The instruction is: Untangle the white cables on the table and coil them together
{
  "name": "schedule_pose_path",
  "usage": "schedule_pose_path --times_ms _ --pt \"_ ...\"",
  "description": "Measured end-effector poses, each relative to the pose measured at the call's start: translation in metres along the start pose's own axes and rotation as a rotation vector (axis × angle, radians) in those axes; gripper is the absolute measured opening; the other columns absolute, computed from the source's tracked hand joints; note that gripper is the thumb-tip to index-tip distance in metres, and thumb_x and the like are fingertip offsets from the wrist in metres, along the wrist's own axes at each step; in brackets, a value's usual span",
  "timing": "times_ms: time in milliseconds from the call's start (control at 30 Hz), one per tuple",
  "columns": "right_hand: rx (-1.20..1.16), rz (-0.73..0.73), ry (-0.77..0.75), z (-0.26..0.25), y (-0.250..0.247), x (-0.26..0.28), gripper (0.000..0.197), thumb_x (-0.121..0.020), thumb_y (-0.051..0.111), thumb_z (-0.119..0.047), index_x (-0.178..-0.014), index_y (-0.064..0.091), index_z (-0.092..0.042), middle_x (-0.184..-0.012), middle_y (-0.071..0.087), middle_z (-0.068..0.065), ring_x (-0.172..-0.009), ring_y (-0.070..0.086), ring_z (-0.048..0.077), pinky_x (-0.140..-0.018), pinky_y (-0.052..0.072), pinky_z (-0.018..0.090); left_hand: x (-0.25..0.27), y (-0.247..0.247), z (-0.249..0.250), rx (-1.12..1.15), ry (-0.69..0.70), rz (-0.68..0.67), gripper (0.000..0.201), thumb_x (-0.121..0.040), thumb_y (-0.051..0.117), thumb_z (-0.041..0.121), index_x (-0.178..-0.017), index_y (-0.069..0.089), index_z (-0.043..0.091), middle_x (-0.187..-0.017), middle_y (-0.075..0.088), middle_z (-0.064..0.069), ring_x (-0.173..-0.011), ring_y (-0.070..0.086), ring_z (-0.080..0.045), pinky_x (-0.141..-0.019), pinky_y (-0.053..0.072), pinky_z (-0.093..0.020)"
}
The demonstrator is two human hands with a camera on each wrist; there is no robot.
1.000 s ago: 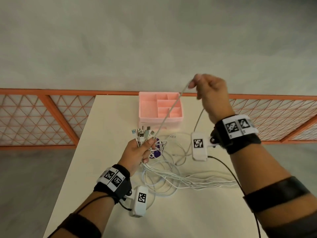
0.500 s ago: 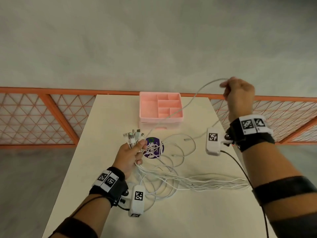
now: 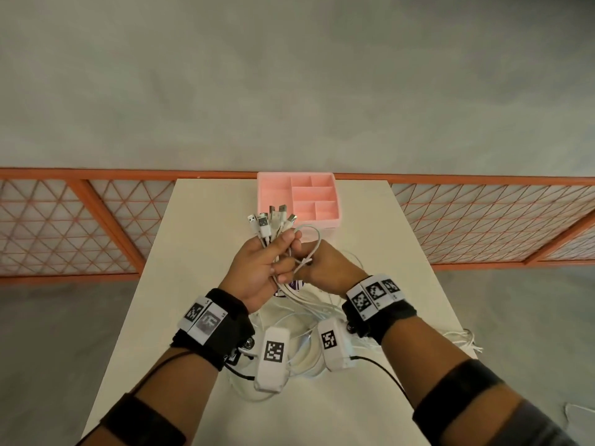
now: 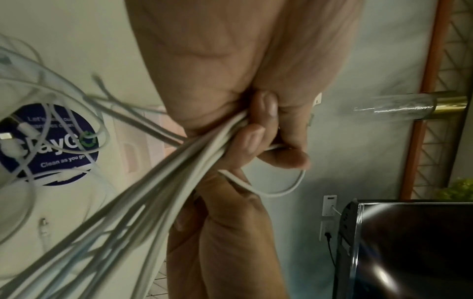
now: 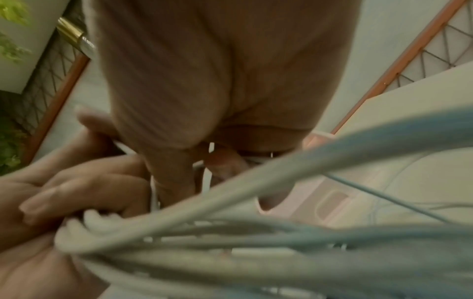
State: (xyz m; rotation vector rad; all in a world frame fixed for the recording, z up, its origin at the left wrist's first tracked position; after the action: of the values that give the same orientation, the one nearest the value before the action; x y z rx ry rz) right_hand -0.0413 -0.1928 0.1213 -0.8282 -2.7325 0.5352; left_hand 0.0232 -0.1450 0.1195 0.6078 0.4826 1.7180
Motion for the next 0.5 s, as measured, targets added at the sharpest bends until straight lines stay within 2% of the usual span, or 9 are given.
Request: schedule_pose_path --times_ms 33,100,133,200,267,367,500 --pt "0.005 0.012 0.001 0.0 0.001 -0.001 0.018 -0.08 0.076 -0.003 -0.08 0.073 -0.021 -0.073 0.071 -0.01 -0.076 0.064 0.003 -0.079 0.055 0.031 0.001 -0.002 -0.001 0.006 0.003 0.007 0.024 -0.09 0.059 0.023 -0.102 0.069 0.005 -0.086 0.068 -0.003 -0.042 0.03 -0.003 -0.042 0.033 -0.018" --pt "-0.034 0.047 0.023 -0.002 0.001 -0.001 0.024 -0.087 0.069 -0.002 -0.074 0.07 -0.022 -0.061 0.067 -0.013 -0.059 0.058 -0.002 -0.062 0.045 0.017 0.002 -0.01 0.001 0.031 0.023 0.038 0.028 -0.092 0.057 0.024 -0.11 0.067 0.005 -0.101 0.072 -0.006 -0.042 0.028 -0.003 -0.044 0.033 -0.017" --pt "-0.085 0.073 0.032 -0.002 -0.001 -0.001 0.021 -0.089 0.067 -0.002 -0.074 0.07 -0.016 -0.061 0.067 -0.009 -0.053 0.054 0.003 -0.056 0.042 0.015 0.004 -0.016 0.003 0.044 0.036 0.066 0.029 -0.095 0.055 0.024 -0.114 0.066 0.005 -0.11 0.072 -0.006 -0.042 0.028 -0.003 -0.044 0.033 -0.017" --pt "-0.202 0.122 0.028 -0.005 -0.008 0.0 0.01 -0.091 0.066 -0.006 -0.082 0.07 -0.003 -0.071 0.068 0.01 -0.051 0.048 0.018 -0.05 0.039 0.024 0.005 -0.033 0.005 0.032 0.058 0.14 0.031 -0.099 0.052 0.025 -0.121 0.063 0.006 -0.123 0.07 -0.004 -0.043 0.027 -0.004 -0.046 0.034 -0.017" --pt "-0.283 0.149 0.029 -0.008 -0.016 0.0 0.01 -0.092 0.065 -0.006 -0.087 0.069 0.001 -0.077 0.066 0.018 -0.046 0.044 0.016 -0.053 0.038 0.031 0.007 -0.049 0.001 -0.015 0.061 0.2 0.033 -0.101 0.051 0.025 -0.125 0.061 0.005 -0.127 0.068 -0.004 -0.044 0.028 -0.004 -0.048 0.033 -0.018" --pt "-0.381 0.183 0.035 -0.009 -0.027 0.001 0.009 -0.093 0.061 -0.002 -0.086 0.068 -0.002 -0.075 0.066 0.012 -0.041 0.043 0.008 -0.058 0.041 0.031 0.011 -0.066 -0.013 -0.065 0.025 0.262 0.03 -0.1 0.053 0.023 -0.12 0.064 0.003 -0.123 0.07 -0.007 -0.043 0.03 -0.005 -0.046 0.031 -0.019" --pt "-0.495 0.221 0.054 0.005 -0.041 0.004 0.011 -0.095 0.056 -0.001 -0.096 0.066 0.003 -0.081 0.067 0.015 -0.041 0.035 0.009 -0.061 0.046 0.027 0.016 -0.068 -0.036 -0.166 -0.066 0.222 0.025 -0.097 0.058 0.024 -0.112 0.07 0.007 -0.111 0.073 -0.009 -0.045 0.027 -0.006 -0.046 0.03 -0.02"
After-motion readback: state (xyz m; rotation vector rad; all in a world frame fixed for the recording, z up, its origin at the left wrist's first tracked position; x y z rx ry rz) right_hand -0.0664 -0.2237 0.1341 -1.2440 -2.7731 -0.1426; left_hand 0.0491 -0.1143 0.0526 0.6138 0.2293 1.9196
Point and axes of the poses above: each hand's wrist, its own x-axis away from the middle knuckle, its own y-axis out of the palm, z = x × y, the point moved 10 cm from there along -x, towards the middle knuckle
